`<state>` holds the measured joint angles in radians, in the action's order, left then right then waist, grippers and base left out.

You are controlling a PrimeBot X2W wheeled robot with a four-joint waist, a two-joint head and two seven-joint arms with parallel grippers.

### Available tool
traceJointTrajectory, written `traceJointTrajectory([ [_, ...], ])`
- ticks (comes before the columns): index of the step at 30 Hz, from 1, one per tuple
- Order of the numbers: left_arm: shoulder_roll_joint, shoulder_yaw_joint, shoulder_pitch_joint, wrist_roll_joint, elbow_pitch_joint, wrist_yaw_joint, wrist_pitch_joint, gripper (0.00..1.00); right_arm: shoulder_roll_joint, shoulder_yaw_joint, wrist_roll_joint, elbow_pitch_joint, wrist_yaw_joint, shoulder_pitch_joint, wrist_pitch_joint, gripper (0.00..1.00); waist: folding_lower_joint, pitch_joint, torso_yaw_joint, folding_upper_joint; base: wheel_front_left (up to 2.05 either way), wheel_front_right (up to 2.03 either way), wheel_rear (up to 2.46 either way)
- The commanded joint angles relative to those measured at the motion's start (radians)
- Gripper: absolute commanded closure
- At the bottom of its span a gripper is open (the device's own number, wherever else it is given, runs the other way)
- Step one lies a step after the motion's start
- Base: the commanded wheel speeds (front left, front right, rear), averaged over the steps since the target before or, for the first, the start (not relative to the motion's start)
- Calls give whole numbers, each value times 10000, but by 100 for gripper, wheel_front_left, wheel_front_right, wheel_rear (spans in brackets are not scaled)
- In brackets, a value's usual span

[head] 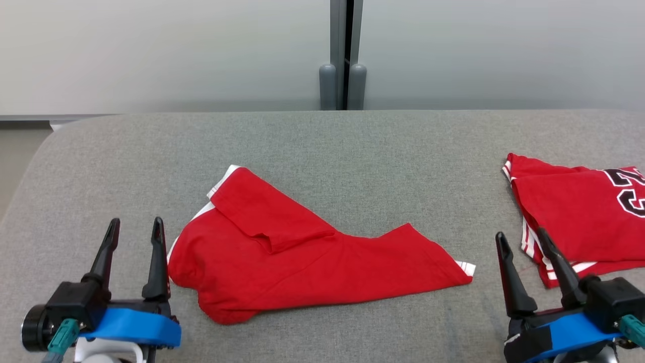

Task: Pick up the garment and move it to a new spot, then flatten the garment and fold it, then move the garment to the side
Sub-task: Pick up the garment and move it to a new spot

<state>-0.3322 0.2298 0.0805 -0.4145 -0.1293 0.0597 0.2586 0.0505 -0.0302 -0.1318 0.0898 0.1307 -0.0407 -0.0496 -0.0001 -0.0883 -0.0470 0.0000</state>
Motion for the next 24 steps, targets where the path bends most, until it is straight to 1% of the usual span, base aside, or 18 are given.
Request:
traceJointTrajectory([
  [1, -74, -34, -197, -51, 73, -26, -29, 0, 3, 27, -26, -24, 1, -211, 41, 0, 1, 119, 60, 0, 0, 0, 0],
  [6, -198, 26, -819, -113, 170, 112, -288, 0, 2, 50, -145, -18, 1, -586, 156, 0, 1, 477, 204, 0, 0, 0, 0],
  [11, -215, 203, -1292, -148, 355, 194, -541, 0, 2, 7, -221, 93, 1, -1014, 292, 0, 1, 824, 193, 0, 0, 0, 0],
  [18, -291, 314, -1449, -137, 509, 252, -785, 0, 3, -32, -295, 267, 1, -1233, 401, 0, 1, 934, 91, 0, 0, 0, 0],
  [24, -313, 357, -1514, -211, 495, 234, -790, 0, 1, -17, -265, 389, 1, -1210, 431, 0, 1, 907, 99, 0, 0, 0, 0],
])
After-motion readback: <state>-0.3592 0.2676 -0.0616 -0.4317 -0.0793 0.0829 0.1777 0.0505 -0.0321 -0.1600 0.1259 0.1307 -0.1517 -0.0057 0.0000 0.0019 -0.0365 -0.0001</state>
